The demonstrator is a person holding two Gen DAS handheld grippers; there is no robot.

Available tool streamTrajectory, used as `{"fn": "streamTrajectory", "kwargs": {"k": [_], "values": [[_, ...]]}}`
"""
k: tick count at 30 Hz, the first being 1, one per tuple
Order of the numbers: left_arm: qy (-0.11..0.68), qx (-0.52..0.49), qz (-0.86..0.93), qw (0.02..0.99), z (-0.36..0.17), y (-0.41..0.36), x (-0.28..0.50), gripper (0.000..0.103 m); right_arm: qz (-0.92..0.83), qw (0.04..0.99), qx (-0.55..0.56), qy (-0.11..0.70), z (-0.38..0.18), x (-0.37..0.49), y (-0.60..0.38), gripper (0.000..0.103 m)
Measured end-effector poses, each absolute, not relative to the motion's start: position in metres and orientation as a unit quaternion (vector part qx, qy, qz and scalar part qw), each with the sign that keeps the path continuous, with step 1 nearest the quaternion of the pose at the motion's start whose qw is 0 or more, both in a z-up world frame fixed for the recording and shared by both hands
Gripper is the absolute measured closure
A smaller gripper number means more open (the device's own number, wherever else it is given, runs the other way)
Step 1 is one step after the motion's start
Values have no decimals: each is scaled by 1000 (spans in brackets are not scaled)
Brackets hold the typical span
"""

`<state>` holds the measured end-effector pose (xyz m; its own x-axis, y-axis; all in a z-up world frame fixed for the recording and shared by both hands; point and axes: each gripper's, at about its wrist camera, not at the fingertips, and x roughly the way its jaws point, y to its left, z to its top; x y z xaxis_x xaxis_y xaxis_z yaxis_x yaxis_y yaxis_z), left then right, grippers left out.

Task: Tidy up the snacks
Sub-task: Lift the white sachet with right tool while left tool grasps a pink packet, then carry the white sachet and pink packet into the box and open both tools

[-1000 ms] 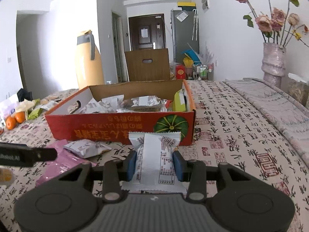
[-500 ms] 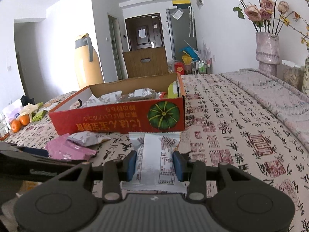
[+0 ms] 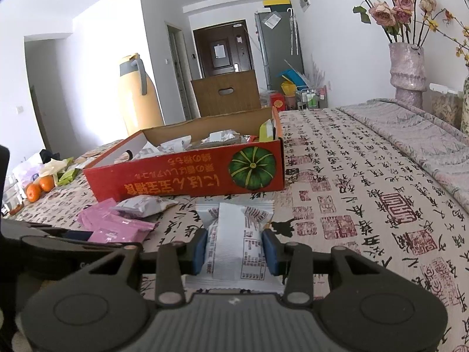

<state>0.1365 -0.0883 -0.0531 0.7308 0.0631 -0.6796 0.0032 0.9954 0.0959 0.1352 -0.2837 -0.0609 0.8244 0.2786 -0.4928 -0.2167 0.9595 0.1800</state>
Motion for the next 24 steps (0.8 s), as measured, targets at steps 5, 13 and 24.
{"fn": "streamTrajectory", "kwargs": {"k": [5, 13, 24], "values": [[360, 42, 10, 932, -48, -88, 127, 40, 132, 954, 57, 263, -60, 129, -282, 64], [336, 33, -2, 941, -31, -83, 108, 40, 133, 956, 53, 254, -54, 116, -278, 64], [293, 12, -5, 956, 2, -69, 92, 40, 141, 962, 39, 231, -36, 107, -266, 64]]}}
